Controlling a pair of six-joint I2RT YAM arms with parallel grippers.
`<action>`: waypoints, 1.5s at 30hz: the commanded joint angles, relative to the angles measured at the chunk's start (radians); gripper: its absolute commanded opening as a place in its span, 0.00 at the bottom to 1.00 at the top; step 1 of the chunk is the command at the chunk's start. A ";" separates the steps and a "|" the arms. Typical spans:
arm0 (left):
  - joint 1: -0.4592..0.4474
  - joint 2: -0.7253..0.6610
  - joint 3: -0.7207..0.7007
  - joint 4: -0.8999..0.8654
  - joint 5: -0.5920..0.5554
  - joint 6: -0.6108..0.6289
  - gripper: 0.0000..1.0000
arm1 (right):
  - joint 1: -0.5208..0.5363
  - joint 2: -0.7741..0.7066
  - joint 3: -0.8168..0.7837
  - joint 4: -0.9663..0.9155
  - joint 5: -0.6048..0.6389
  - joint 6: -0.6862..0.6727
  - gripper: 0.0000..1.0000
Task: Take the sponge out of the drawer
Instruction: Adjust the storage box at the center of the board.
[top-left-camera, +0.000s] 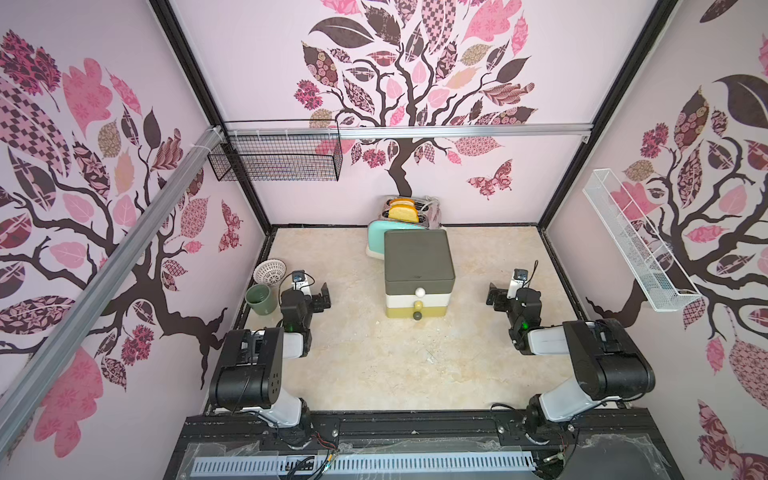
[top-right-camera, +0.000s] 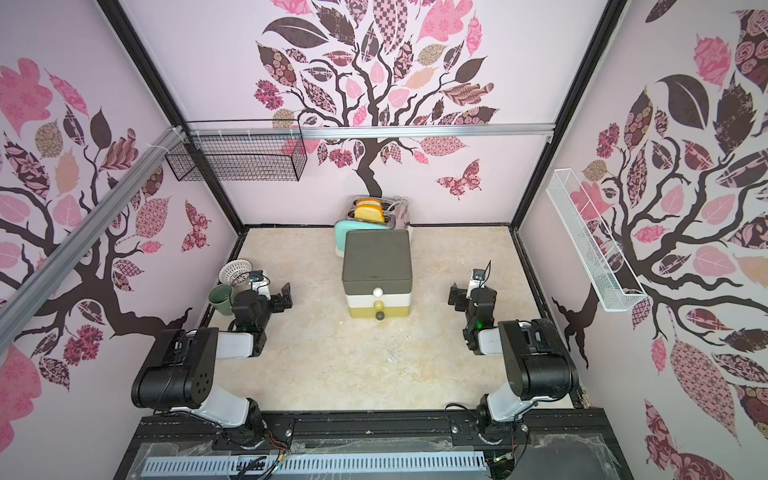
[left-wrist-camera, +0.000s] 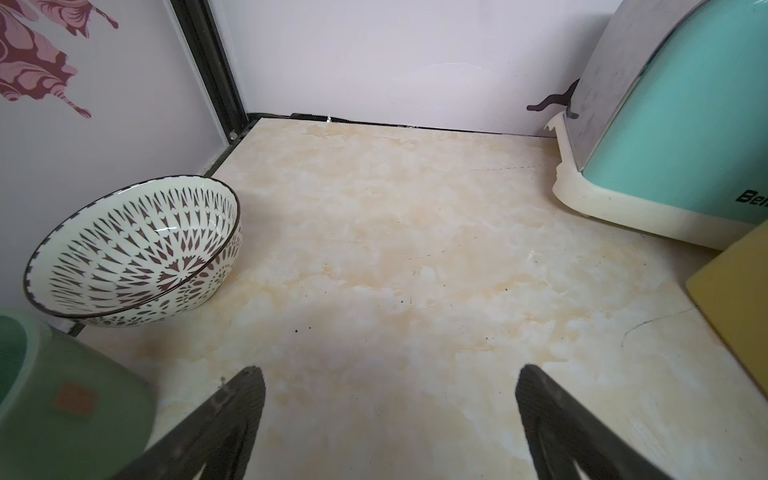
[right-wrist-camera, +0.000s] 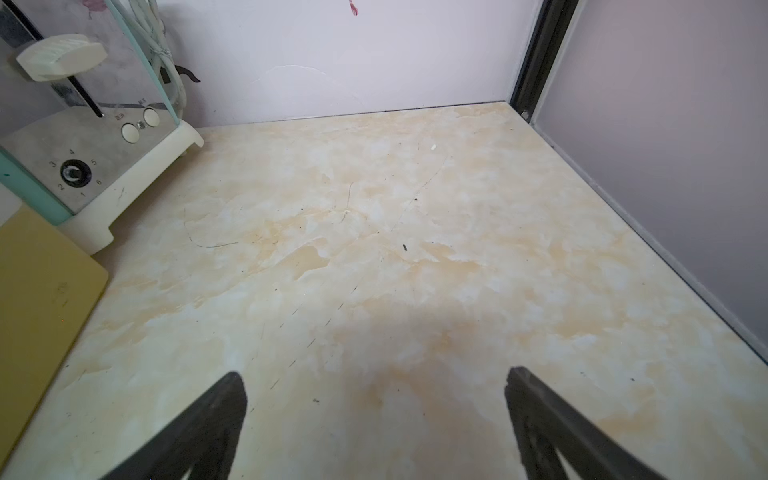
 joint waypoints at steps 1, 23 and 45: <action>0.006 0.008 -0.005 0.020 0.008 0.000 0.98 | -0.004 -0.012 0.031 -0.009 0.001 0.014 0.99; 0.010 0.009 -0.004 0.016 0.014 -0.002 0.98 | -0.014 -0.010 0.038 -0.021 -0.021 0.019 0.99; -0.010 -0.132 0.428 -0.552 0.394 -0.054 0.51 | 0.092 -0.445 0.365 -0.925 -0.514 0.136 0.65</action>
